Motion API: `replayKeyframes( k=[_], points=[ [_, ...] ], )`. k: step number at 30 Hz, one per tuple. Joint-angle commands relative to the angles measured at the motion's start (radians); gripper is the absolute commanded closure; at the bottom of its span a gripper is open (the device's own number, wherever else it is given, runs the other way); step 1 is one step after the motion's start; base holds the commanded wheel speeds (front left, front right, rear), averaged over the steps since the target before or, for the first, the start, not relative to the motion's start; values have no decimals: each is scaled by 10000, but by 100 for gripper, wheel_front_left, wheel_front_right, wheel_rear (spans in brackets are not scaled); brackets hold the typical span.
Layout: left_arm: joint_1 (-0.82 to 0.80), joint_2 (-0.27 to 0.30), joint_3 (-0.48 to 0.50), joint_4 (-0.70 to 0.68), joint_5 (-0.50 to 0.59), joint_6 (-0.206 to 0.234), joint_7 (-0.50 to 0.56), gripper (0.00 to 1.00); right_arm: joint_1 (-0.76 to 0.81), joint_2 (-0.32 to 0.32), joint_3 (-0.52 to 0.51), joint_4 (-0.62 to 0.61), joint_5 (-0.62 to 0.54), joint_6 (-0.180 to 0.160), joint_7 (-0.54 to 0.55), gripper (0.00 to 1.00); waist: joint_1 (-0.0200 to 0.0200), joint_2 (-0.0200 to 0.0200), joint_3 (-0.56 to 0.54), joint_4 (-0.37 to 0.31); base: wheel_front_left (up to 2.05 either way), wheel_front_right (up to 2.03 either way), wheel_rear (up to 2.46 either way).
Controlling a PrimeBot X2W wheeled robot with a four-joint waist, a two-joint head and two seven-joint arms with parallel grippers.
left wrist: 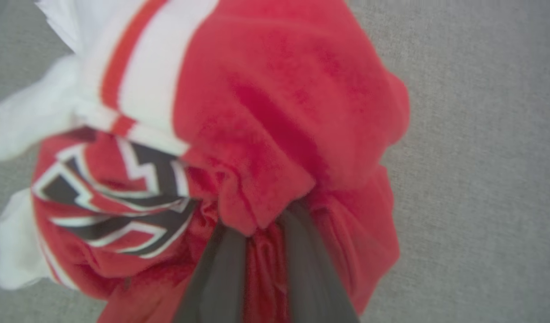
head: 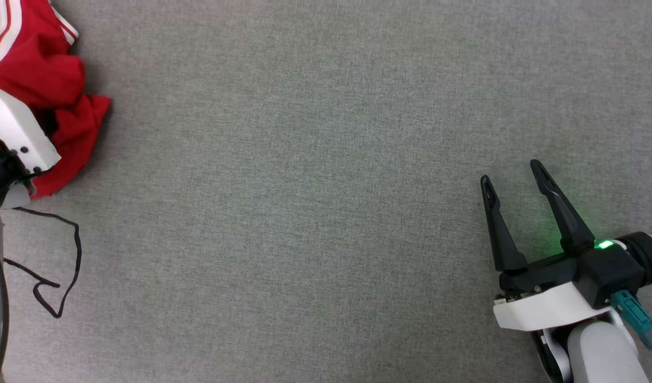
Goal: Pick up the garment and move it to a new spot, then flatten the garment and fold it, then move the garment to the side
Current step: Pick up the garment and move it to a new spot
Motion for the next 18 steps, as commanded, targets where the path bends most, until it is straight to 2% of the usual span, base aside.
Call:
replayKeyframes(
  k=[1,3,12,18],
  points=[
    [81,158,-29,241,-24,2,-367,100,-75,47,-27,58,-23,-7,-24,0,-2,0,-226,11,0,0,0],
    [21,201,-36,264,-20,-8,-622,100,-67,56,-36,88,-10,-7,-24,0,-2,0,-335,17,0,0,0],
    [-302,792,-495,-719,385,-60,-3429,100,302,167,-108,467,358,-7,-24,0,-2,0,-1928,-73,0,0,0],
    [-518,944,-1023,-2020,1056,-10,-4166,100,596,217,-177,725,567,-7,-24,0,-2,0,-3024,-330,0,0,0]
  ],
)
